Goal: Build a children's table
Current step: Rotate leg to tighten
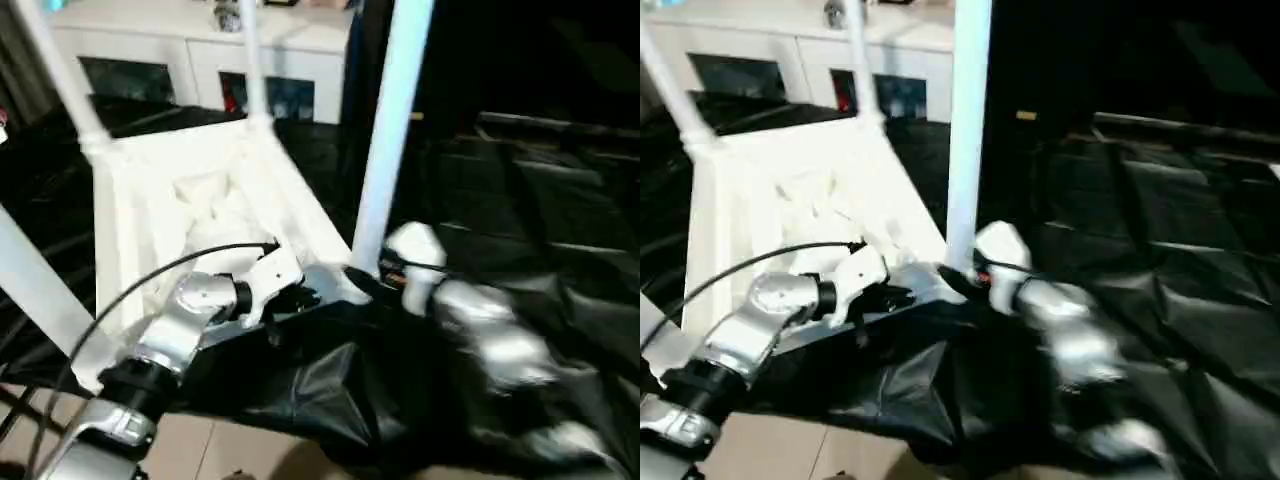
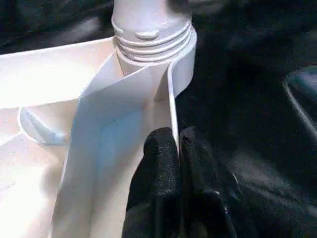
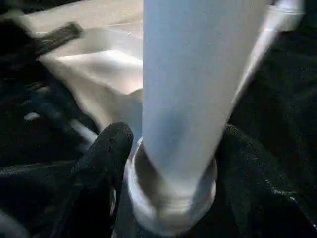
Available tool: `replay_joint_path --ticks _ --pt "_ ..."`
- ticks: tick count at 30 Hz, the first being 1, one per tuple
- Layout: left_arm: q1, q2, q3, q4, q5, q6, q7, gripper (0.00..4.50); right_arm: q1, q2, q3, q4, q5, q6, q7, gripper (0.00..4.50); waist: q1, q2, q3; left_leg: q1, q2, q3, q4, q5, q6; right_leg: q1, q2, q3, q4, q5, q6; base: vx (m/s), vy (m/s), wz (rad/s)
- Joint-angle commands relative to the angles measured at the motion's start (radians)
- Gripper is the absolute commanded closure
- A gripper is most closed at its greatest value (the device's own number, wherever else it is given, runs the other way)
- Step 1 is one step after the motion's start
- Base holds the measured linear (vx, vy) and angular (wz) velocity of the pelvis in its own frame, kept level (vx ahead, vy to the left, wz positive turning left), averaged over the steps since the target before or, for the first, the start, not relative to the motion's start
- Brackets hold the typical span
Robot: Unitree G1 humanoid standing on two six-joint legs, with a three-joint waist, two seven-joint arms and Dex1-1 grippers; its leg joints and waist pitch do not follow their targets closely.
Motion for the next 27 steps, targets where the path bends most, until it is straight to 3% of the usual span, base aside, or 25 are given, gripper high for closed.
replay_joint_path --ticks 1,4,5,6,9,11,13,14,16,17,22,24,27 --pt "-0.011 -0.008 -0.035 0.016 -0.022 -0.055 -0.065 4.5 0.012 -0.029 -0.029 -0.068 0.069 0.033 0.078 1.65 -0.003 0.003 -0.067 0.002 0.032 -0.002 -0.049 -0.14 0.077 0.051 -0.065 0.057 -0.048 -0.02 -0.203 0.0 0.0 0.0" --pt "-0.032 0.009 -0.045 0.055 -0.014 -0.11 -0.106 4.5 0.039 -0.096 -0.099 -0.11 0.15 0.094 0.142 1.65 0.004 0.006 -0.064 0.004 0.033 0.0 -0.049 -0.164 0.075 0.049 -0.07 0.055 -0.053 -0.071 -0.209 0.0 0.0 0.0" --pt "-0.032 0.009 -0.045 0.055 -0.014 -0.11 -0.106 4.5 0.039 -0.096 -0.099 -0.11 0.15 0.094 0.142 1.65 0.005 0.006 -0.062 0.004 0.032 0.0 -0.05 -0.175 0.071 0.048 -0.07 0.055 -0.056 -0.094 -0.206 0.0 0.0 0.0" --pt "-0.044 0.007 -0.042 0.075 -0.016 -0.14 -0.118 4.5 0.033 -0.11 -0.14 -0.09 0.164 0.101 0.136 1.65 0.007 0.008 -0.06 0.006 0.032 0.0 -0.052 -0.197 0.06 0.046 -0.073 0.055 -0.063 -0.146 -0.197 0.0 0.0 0.0" --pt "-0.059 -0.008 -0.027 0.1 -0.045 -0.208 -0.166 4.5 0.014 -0.118 -0.199 -0.044 0.182 0.103 0.087 1.65 0.007 0.003 -0.058 0.008 0.03 0.0 -0.054 -0.22 0.035 0.045 -0.076 0.056 -0.072 -0.228 -0.178 0.0 0.0 0.0" --pt "-0.061 -0.015 -0.021 0.101 -0.059 -0.225 -0.18 4.5 0.009 -0.118 -0.208 -0.031 0.179 0.097 0.066 1.65 0.008 0.009 -0.059 0.01 0.031 0.0 -0.054 -0.219 0.026 0.043 -0.076 0.056 -0.074 -0.233 -0.173 0.0 0.0 0.0" --pt "-0.067 -0.025 -0.017 0.107 -0.081 -0.255 -0.216 4.5 0.008 -0.121 -0.211 -0.028 0.172 0.1 0.031 1.65 0.01 0.005 -0.06 0.009 0.03 0.001 -0.052 -0.194 0.031 0.044 -0.074 0.055 -0.069 -0.209 -0.176 0.0 0.0 0.0" --pt "-0.069 -0.025 -0.023 0.111 -0.082 -0.269 -0.234 4.5 0.011 -0.116 -0.208 -0.03 0.167 0.099 0.019 1.65 0.011 0.015 -0.061 0.007 0.029 0.0 -0.051 -0.191 0.032 0.044 -0.074 0.055 -0.067 -0.203 -0.179 0.0 0.0 0.0" --pt "-0.077 -0.023 -0.041 0.145 -0.075 -0.311 -0.269 4.5 0.029 -0.099 -0.194 -0.061 0.165 0.116 0.008 1.65 0.014 0.01 -0.064 0.004 0.029 0.002 -0.047 -0.166 0.048 0.046 -0.073 0.055 -0.064 -0.175 -0.179 0.0 0.0 0.0" --pt "-0.081 -0.024 -0.041 0.157 -0.07 -0.321 -0.268 4.5 0.032 -0.091 -0.191 -0.061 0.161 0.115 -0.001 1.65 0.015 0.02 -0.065 0.003 0.03 0.001 -0.047 -0.157 0.049 0.045 -0.073 0.055 -0.063 -0.164 -0.179 0.0 0.0 0.0" --pt "-0.113 -0.02 -0.013 0.244 -0.022 -0.398 -0.173 4.5 0.009 -0.037 -0.186 -0.002 0.104 0.092 -0.143 1.65 0.011 0.022 -0.065 0.004 0.028 -0.001 -0.049 -0.167 0.031 0.044 -0.073 0.053 -0.063 -0.172 -0.171 0.0 0.0 0.0" --pt "-0.114 -0.018 -0.004 0.25 -0.027 -0.401 -0.175 4.05 0.001 -0.028 -0.188 0.014 0.093 0.086 -0.178 1.55 0.008 0.022 -0.065 0.001 0.028 -0.002 -0.05 -0.173 0.021 0.047 -0.077 0.052 -0.063 -0.182 -0.171 0.0 0.0 0.0" --pt "-0.1 0.011 0.018 0.238 -0.038 -0.407 -0.181 3.8 -0.018 0.014 -0.197 0.04 0.057 0.053 -0.287 1.55 0.002 0.018 -0.066 0.0 0.027 -0.002 -0.051 -0.166 0.015 0.047 -0.077 0.054 -0.062 -0.176 -0.17 0.0 0.0 0.0"
